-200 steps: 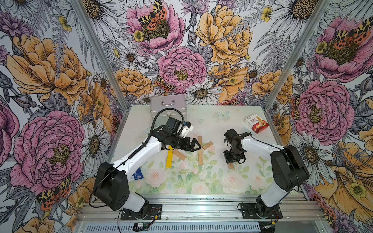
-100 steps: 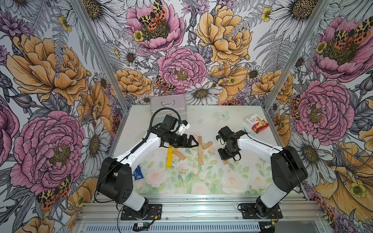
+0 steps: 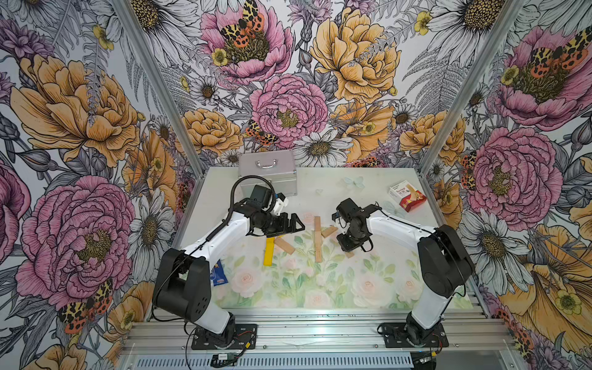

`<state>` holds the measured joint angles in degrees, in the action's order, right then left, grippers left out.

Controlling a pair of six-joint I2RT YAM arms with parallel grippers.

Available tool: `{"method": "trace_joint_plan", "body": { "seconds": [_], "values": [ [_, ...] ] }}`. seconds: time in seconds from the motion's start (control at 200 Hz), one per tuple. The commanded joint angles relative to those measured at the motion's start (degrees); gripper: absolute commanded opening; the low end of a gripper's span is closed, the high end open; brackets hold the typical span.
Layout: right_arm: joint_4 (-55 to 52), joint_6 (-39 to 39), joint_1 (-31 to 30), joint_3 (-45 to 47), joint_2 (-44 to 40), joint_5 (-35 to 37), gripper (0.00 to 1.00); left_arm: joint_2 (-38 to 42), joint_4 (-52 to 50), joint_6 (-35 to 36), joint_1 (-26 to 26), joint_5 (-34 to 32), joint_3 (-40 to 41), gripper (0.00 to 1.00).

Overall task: Assemble the letter k with building blocks
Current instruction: Adjust the building block at the center of the board.

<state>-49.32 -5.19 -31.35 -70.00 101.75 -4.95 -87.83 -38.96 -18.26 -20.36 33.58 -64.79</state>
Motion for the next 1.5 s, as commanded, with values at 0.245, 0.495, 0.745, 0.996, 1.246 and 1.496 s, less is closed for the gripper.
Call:
{"method": "trace_joint_plan", "body": {
  "seconds": [0.245,0.495,0.745,0.996,1.246,1.496],
  "values": [
    [2.5,6.5,-1.3,-1.2,0.9,-2.6,0.21,1.3,6.7,-3.8,0.3,-2.1,4.7,0.99],
    [2.6,11.2,-1.3,-1.2,2.0,-2.0,0.16,-0.6,8.6,-3.7,0.7,1.3,4.5,0.99],
    [2.6,11.8,-1.4,-1.7,3.5,-3.1,0.15,-1.1,9.1,-2.8,0.7,2.6,4.3,0.99],
    [2.6,12.0,-1.4,-1.8,4.5,-2.5,0.14,-3.9,12.3,-5.0,-3.3,2.4,4.8,0.99],
    [2.7,12.0,-1.4,-1.5,4.7,-1.3,0.11,-9.0,15.9,-8.5,-5.8,2.8,2.9,0.99],
    [2.6,11.5,-1.2,-0.3,4.1,2.2,0.09,-14.9,18.2,-11.5,-8.6,5.4,-0.4,0.99]
  ]
}}
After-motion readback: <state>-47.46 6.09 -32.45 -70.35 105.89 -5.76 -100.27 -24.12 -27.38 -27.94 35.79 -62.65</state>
